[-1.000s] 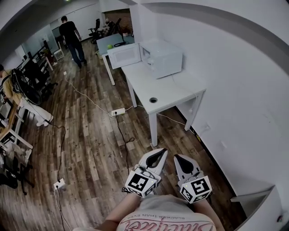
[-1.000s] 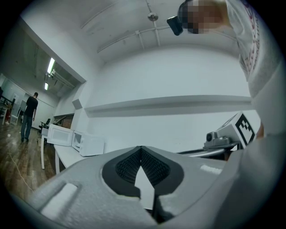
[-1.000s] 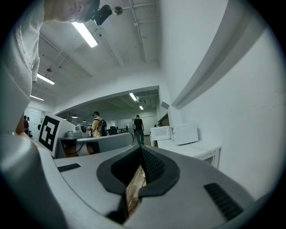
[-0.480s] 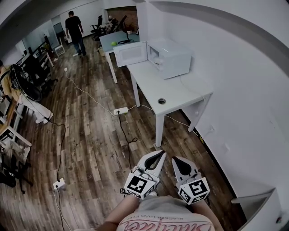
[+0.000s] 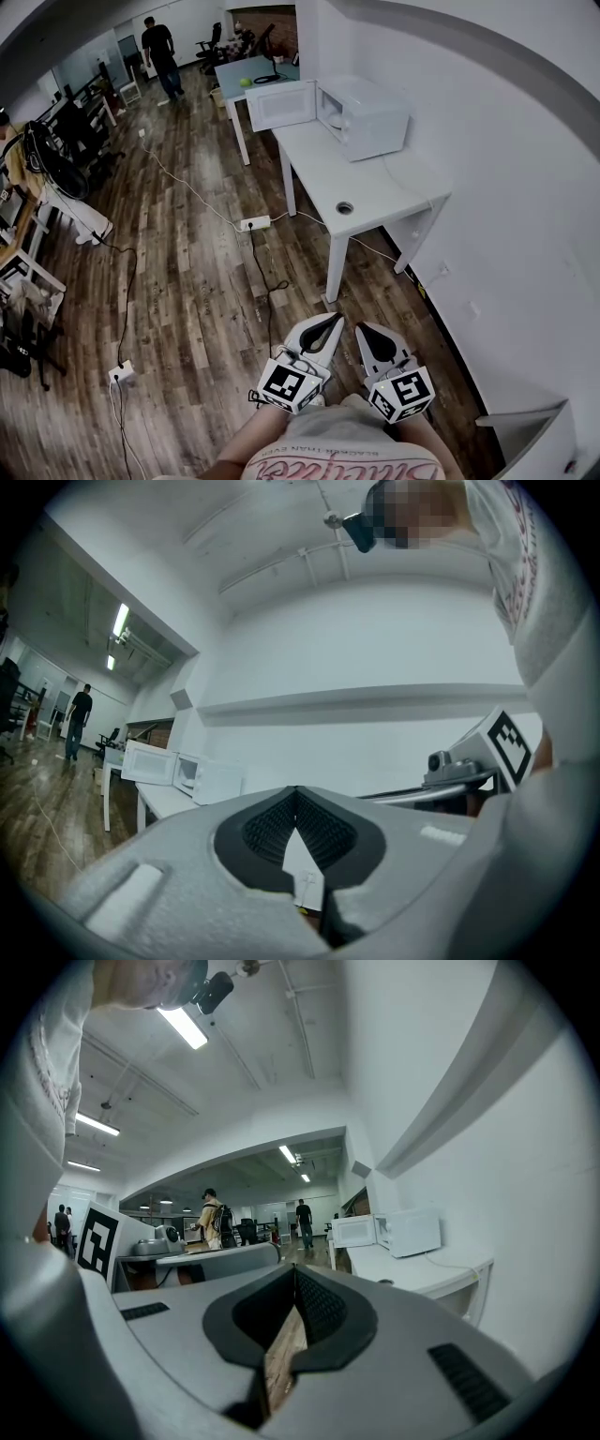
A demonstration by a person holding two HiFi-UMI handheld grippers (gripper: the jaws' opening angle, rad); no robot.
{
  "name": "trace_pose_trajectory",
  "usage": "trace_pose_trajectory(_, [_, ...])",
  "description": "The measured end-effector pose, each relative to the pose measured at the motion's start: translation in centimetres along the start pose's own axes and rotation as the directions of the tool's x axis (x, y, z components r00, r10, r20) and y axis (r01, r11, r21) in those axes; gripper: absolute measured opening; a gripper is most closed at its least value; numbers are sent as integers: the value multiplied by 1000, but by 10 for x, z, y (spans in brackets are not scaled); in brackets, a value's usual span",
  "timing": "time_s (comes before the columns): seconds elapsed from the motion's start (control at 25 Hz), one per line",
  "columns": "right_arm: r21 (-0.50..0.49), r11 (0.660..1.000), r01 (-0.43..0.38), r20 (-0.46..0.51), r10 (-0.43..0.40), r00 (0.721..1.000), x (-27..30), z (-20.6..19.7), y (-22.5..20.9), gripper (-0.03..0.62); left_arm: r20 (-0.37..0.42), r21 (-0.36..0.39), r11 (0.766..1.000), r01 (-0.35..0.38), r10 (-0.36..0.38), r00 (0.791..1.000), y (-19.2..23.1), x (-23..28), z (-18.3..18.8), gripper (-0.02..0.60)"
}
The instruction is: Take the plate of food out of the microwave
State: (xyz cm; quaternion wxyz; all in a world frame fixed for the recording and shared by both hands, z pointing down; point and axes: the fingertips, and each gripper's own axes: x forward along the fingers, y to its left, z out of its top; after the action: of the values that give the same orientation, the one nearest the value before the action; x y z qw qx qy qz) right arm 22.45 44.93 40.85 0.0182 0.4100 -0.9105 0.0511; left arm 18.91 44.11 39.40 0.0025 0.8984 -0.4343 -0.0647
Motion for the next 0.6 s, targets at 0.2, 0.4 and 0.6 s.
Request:
trace_pose_trajectory(0.2, [11, 1000, -15, 10, 14, 1000, 6, 3, -10, 12, -2, 2, 1000, -7, 7, 1000, 0, 10, -1, 5])
trace_pose_trajectory(0.4, [5, 999, -44, 1, 44, 999, 8, 3, -21, 12, -6, 2, 999, -33, 33, 999, 4, 25, -2, 5])
trace_pose_trajectory(0.6, [4, 999, -42, -9, 42, 999, 6, 7, -49, 12, -2, 15, 998, -60, 60, 998, 3, 47, 5, 5])
